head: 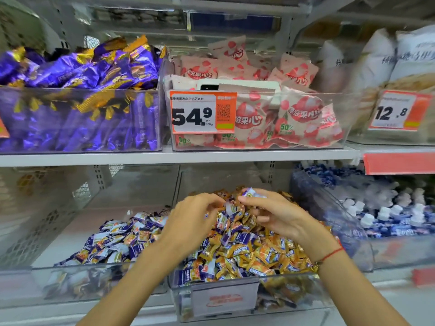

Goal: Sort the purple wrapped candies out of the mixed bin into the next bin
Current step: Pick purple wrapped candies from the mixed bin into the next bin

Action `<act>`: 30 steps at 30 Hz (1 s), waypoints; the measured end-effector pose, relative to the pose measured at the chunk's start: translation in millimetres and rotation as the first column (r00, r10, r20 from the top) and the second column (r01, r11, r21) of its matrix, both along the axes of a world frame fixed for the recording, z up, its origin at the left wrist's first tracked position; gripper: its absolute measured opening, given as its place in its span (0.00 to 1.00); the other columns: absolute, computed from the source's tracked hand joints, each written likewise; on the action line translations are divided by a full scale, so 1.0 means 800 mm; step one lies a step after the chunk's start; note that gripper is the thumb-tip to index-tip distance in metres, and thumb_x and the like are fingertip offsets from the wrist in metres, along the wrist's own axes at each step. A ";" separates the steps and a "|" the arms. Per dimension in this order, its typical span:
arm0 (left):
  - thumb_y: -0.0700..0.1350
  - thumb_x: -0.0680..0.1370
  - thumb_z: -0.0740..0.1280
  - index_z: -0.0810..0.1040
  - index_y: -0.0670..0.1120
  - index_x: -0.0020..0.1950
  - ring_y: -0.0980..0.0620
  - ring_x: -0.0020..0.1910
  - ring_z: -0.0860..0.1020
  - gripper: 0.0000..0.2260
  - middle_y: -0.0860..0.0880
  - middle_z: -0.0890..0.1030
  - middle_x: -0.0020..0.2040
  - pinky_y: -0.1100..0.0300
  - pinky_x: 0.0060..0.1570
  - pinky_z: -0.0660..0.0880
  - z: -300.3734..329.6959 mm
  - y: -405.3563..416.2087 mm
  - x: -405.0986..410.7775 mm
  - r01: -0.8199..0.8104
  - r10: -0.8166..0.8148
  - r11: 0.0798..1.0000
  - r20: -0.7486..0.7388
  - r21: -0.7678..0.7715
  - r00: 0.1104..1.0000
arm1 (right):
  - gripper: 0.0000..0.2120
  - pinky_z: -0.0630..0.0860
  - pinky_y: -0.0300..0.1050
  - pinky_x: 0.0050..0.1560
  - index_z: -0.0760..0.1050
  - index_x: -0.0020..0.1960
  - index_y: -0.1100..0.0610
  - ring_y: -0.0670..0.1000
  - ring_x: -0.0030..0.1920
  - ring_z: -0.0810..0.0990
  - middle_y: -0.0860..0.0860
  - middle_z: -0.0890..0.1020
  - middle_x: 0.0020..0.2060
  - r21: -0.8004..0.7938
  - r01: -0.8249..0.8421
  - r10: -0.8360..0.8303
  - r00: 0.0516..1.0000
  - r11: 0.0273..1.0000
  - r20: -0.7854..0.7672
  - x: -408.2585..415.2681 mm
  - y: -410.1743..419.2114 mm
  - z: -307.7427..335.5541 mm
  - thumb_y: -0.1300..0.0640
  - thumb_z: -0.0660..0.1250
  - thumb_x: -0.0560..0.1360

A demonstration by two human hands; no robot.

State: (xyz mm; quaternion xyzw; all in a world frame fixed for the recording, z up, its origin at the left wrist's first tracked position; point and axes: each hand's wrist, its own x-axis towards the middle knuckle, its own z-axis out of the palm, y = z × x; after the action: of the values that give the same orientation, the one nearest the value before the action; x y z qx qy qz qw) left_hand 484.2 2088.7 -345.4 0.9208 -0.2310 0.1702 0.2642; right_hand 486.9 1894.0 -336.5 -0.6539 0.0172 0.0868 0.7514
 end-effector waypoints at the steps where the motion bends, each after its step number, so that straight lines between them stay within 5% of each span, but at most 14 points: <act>1: 0.46 0.80 0.62 0.78 0.55 0.62 0.56 0.52 0.79 0.12 0.57 0.81 0.56 0.57 0.54 0.76 -0.001 -0.013 0.010 -0.032 0.036 0.995 -0.047 0.095 0.998 | 0.20 0.60 0.31 0.21 0.74 0.59 0.61 0.42 0.27 0.68 0.50 0.74 0.37 0.024 -0.005 0.005 1.000 1.000 -0.010 0.000 0.001 0.000 0.58 0.74 0.69; 5: 0.51 0.80 0.63 0.75 0.44 0.60 0.42 0.57 0.77 0.13 0.44 0.79 0.57 0.50 0.52 0.73 -0.015 -0.052 0.037 -0.131 0.225 0.901 -0.189 0.413 0.956 | 0.13 0.57 0.32 0.19 0.72 0.56 0.59 0.43 0.24 0.64 0.52 0.73 0.34 0.221 0.081 -0.064 0.994 0.972 -0.084 0.000 0.007 -0.006 0.52 0.67 0.77; 7: 0.51 0.79 0.66 0.76 0.44 0.58 0.43 0.57 0.77 0.13 0.45 0.80 0.56 0.51 0.52 0.73 -0.021 -0.056 0.045 -0.169 0.270 0.905 -0.219 0.391 0.938 | 0.11 0.58 0.33 0.19 0.71 0.53 0.59 0.44 0.24 0.64 0.52 0.73 0.32 0.213 0.111 -0.093 0.991 0.971 -0.095 0.000 0.004 -0.007 0.51 0.64 0.79; 11: 0.47 0.74 0.72 0.75 0.51 0.52 0.47 0.54 0.79 0.09 0.50 0.81 0.53 0.52 0.55 0.75 -0.028 -0.043 0.061 -0.201 0.273 0.954 -0.370 0.221 0.888 | 0.08 0.59 0.34 0.22 0.72 0.52 0.57 0.44 0.28 0.66 0.52 0.73 0.39 -0.054 0.150 -0.152 0.987 0.987 -0.041 -0.001 -0.003 -0.013 0.52 0.61 0.81; 14: 0.46 0.74 0.72 0.76 0.50 0.52 0.49 0.53 0.80 0.09 0.49 0.83 0.51 0.51 0.57 0.76 -0.030 -0.039 0.060 -0.181 0.279 0.948 -0.408 0.263 0.869 | 0.08 0.60 0.33 0.23 0.74 0.52 0.56 0.43 0.29 0.67 0.51 0.74 0.46 -0.178 0.149 -0.153 0.988 0.973 -0.010 -0.002 -0.003 -0.018 0.52 0.61 0.81; 17: 0.50 0.76 0.70 0.79 0.53 0.50 0.52 0.50 0.81 0.05 0.53 0.84 0.48 0.54 0.54 0.76 -0.026 -0.036 0.051 -0.161 0.253 0.949 -0.349 0.272 0.902 | 0.11 0.60 0.34 0.23 0.75 0.50 0.56 0.43 0.28 0.65 0.50 0.70 0.37 -0.198 0.146 -0.147 0.989 0.969 0.008 -0.003 -0.004 -0.016 0.50 0.60 0.81; 19: 0.52 0.76 0.70 0.80 0.53 0.56 0.54 0.50 0.81 0.09 0.56 0.83 0.49 0.55 0.54 0.76 -0.017 -0.034 0.043 -0.204 0.234 0.969 -0.252 0.142 0.939 | 0.12 0.59 0.35 0.24 0.73 0.47 0.53 0.44 0.28 0.64 0.49 0.67 0.33 -0.211 0.153 -0.156 0.988 0.965 0.005 -0.007 -0.001 -0.013 0.45 0.61 0.80; 22: 0.48 0.75 0.72 0.81 0.48 0.57 0.58 0.46 0.82 0.12 0.55 0.83 0.44 0.56 0.53 0.79 -0.003 -0.040 0.027 -0.110 -0.002 0.942 -0.333 -0.316 0.943 | 0.19 0.63 0.36 0.25 0.72 0.52 0.51 0.45 0.32 0.67 0.49 0.69 0.34 -0.272 0.194 -0.186 0.981 0.942 0.058 -0.011 0.006 -0.013 0.35 0.63 0.75; 26: 0.42 0.71 0.76 0.78 0.48 0.57 0.61 0.41 0.83 0.16 0.51 0.86 0.45 0.71 0.39 0.77 0.007 -0.058 0.010 -0.097 -0.306 0.726 -0.447 -0.680 0.841 | 0.14 0.69 0.36 0.32 0.76 0.50 0.53 0.46 0.38 0.75 0.50 0.78 0.40 -0.264 0.295 -0.239 0.945 0.918 0.224 -0.012 0.014 -0.018 0.43 0.62 0.78; 28: 0.37 0.68 0.76 0.76 0.45 0.58 0.57 0.46 0.84 0.20 0.50 0.85 0.49 0.68 0.43 0.77 0.009 -0.053 0.022 -0.214 -0.421 0.521 -0.467 -0.826 0.777 | 0.12 0.66 0.34 0.28 0.75 0.44 0.56 0.44 0.30 0.72 0.50 0.74 0.31 -0.170 0.366 -0.325 0.918 0.915 0.225 -0.011 0.011 -0.021 0.49 0.62 0.80; 30: 0.34 0.69 0.76 0.76 0.44 0.56 0.54 0.47 0.84 0.18 0.47 0.85 0.50 0.66 0.44 0.78 0.007 -0.047 0.043 -0.263 -0.352 0.498 -0.470 -0.826 0.809 | 0.11 0.58 0.34 0.22 0.73 0.44 0.57 0.43 0.22 0.62 0.48 0.66 0.25 0.049 0.389 -0.392 0.915 0.920 0.096 -0.010 0.001 -0.019 0.52 0.61 0.81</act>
State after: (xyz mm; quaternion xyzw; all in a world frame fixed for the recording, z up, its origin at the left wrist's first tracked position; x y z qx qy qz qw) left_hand 518.3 2050.7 -339.5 0.6588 -0.0456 -0.0370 0.7500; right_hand 479.3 1895.0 -352.1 -0.6299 0.1069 -0.0991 0.7629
